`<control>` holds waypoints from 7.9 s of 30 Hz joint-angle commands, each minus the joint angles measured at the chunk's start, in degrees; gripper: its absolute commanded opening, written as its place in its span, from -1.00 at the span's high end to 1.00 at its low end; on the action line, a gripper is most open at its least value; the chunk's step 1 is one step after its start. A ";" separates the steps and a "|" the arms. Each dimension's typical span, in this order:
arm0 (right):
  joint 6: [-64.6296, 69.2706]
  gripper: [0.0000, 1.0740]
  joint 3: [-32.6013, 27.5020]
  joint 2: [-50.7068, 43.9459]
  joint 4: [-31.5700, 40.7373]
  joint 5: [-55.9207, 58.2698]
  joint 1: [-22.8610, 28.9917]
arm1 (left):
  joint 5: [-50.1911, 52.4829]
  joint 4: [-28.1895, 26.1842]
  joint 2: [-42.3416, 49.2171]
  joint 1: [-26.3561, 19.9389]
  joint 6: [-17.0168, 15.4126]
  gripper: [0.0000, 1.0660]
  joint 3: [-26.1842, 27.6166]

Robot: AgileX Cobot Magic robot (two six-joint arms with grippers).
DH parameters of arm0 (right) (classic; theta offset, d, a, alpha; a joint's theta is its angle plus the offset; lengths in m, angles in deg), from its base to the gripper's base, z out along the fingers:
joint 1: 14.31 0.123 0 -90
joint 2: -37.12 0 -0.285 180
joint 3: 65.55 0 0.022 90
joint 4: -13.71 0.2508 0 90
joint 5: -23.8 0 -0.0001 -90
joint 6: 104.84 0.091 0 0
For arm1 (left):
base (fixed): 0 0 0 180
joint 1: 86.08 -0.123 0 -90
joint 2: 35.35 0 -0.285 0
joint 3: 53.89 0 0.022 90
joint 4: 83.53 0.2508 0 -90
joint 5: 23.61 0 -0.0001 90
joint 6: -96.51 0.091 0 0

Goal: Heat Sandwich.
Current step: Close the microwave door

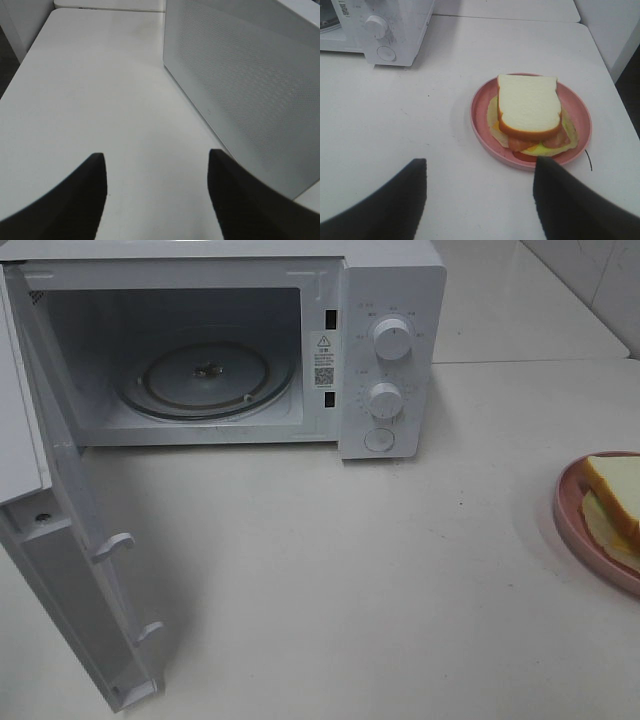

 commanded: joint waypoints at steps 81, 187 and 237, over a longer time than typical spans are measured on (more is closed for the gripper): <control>0.06 -0.14 -0.06 -1.43 0.00 -0.69 -0.17 | 63.54 -1.95 -54.95 5.79 -0.29 1.00 -7.05; 0.06 -0.14 -0.06 -1.43 0.00 -0.69 -0.17 | 124.85 -53.74 -117.74 49.33 122.84 1.00 26.64; 0.06 -0.14 -0.06 -1.43 0.00 -0.69 -0.17 | 91.50 -98.72 -103.88 51.05 108.75 1.00 37.18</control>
